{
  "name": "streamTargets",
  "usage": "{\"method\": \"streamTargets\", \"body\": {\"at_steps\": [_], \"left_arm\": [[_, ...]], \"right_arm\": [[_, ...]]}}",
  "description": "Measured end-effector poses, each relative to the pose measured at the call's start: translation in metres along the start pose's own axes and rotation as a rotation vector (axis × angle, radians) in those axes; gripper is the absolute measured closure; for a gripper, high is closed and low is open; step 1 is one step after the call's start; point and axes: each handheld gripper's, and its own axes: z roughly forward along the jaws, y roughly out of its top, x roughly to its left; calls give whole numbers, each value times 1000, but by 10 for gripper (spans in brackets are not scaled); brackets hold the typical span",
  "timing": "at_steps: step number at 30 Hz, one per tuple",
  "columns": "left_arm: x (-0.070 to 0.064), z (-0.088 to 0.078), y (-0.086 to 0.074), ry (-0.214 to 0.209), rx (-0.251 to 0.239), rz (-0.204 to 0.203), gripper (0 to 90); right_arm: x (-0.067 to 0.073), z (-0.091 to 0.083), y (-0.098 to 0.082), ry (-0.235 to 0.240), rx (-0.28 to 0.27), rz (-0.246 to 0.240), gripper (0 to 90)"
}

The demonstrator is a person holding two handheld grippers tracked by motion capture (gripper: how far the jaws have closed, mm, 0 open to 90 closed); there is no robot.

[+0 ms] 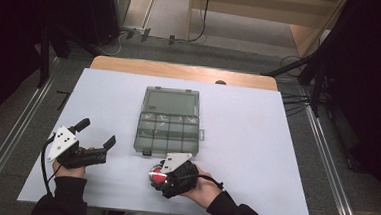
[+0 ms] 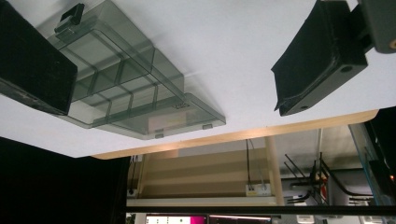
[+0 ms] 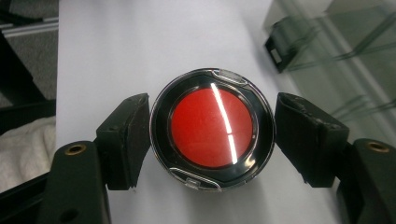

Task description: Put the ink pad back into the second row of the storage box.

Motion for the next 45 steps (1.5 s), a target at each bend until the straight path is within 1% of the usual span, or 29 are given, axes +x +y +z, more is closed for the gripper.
{"method": "streamTargets", "body": {"at_steps": [2,6,11,14,15,16,18,21,26,30,35,38,41,45], "left_arm": [[0,0,0,0,0,0,0],[0,0,0,-1,2,-2,0],[0,0,0,2,3,-2,0],[0,0,0,3,3,-2,0],[0,0,0,3,2,-3,0],[0,0,0,3,2,-3,0],[0,0,0,3,1,-3,0],[0,0,0,3,2,-3,0],[0,1,0,4,3,-3,0],[0,1,0,3,3,-2,0],[0,1,0,3,3,-3,0],[0,1,0,4,2,-4,0],[0,0,0,5,1,-4,0],[0,0,0,6,2,-3,0]], "right_arm": [[-4,-4,1,-6,-17,6,302],[-13,-14,1,-17,-48,36,302],[-24,-25,2,-45,-79,65,302],[-30,-31,2,-63,-93,71,302],[-32,-33,1,-69,-100,82,301],[-34,-35,1,-70,-113,84,301],[-38,-37,1,-71,-124,92,301],[-44,-41,1,-85,-139,101,302],[-54,-47,-1,-110,-167,136,301],[-61,-48,-5,-122,-174,162,301],[-66,-47,-5,-134,-186,173,301],[-68,-47,-7,-152,-184,181,302],[-71,-46,-8,-185,-162,197,301],[-74,-46,-10,-216,-141,214,301]]}}
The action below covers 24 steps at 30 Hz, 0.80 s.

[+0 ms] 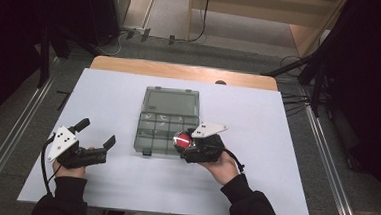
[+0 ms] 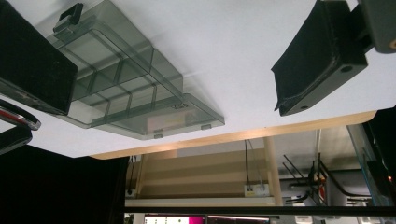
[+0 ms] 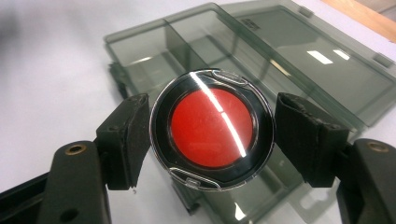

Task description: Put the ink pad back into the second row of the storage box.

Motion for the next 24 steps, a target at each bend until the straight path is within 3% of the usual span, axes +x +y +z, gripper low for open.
{"method": "streamTargets", "body": {"at_steps": [5,13,15,16,24], "left_arm": [[0,-1,0,1,-1,-2,0],[0,0,0,-1,-3,-1,0],[0,-1,0,0,-6,-3,0],[0,-1,0,0,-5,-4,0],[0,-1,0,-1,-8,-6,0]], "right_arm": [[-4,1,-1,-56,23,18,301],[-6,8,-3,-87,39,19,289],[-4,10,-3,-123,31,18,62],[-3,10,-3,-125,27,25,33],[-5,2,-2,-106,-22,61,0]]}}
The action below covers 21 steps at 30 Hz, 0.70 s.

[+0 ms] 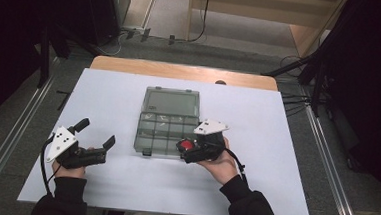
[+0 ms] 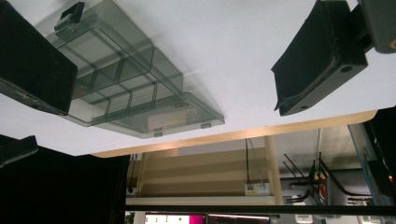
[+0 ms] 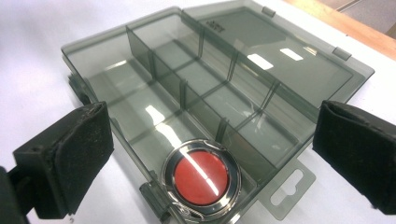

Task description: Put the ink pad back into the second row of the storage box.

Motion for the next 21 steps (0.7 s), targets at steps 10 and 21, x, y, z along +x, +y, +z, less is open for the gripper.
{"method": "streamTargets", "body": {"at_steps": [10,21], "left_arm": [[0,-1,0,0,0,2,0],[0,-1,0,3,2,2,0]], "right_arm": [[-8,-21,-1,-29,-73,54,0],[-22,-43,-8,-80,-108,91,0]]}}
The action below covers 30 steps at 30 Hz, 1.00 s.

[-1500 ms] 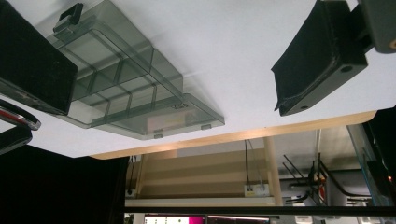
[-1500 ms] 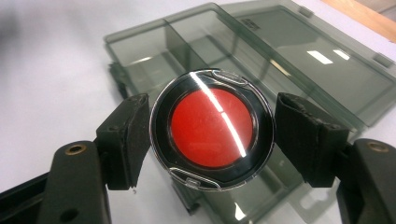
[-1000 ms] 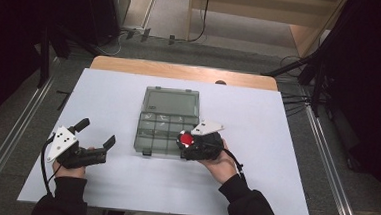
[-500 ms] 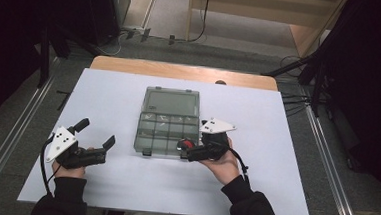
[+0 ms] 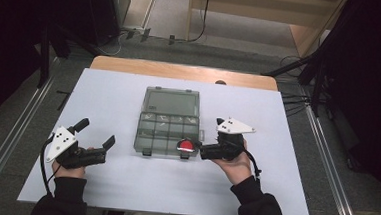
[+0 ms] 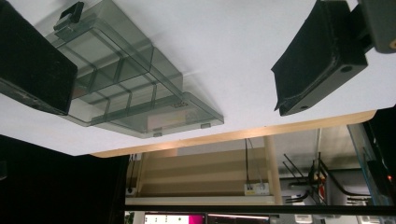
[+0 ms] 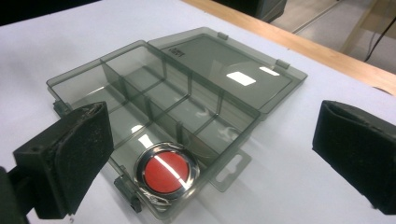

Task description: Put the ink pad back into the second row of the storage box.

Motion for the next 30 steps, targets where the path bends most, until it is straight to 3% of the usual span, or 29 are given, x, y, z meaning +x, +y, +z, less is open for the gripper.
{"method": "streamTargets", "body": {"at_steps": [17,22,24,30], "left_arm": [[0,0,0,0,0,-1,0],[0,-1,0,0,-1,-3,0],[0,-1,0,-1,0,-3,0],[0,0,0,0,-1,-4,0]], "right_arm": [[-23,-36,-14,-61,-129,85,0],[-26,-41,-19,-69,-121,88,0],[-26,-44,-23,-72,-153,85,0],[-27,-51,-34,-83,-157,76,0]]}}
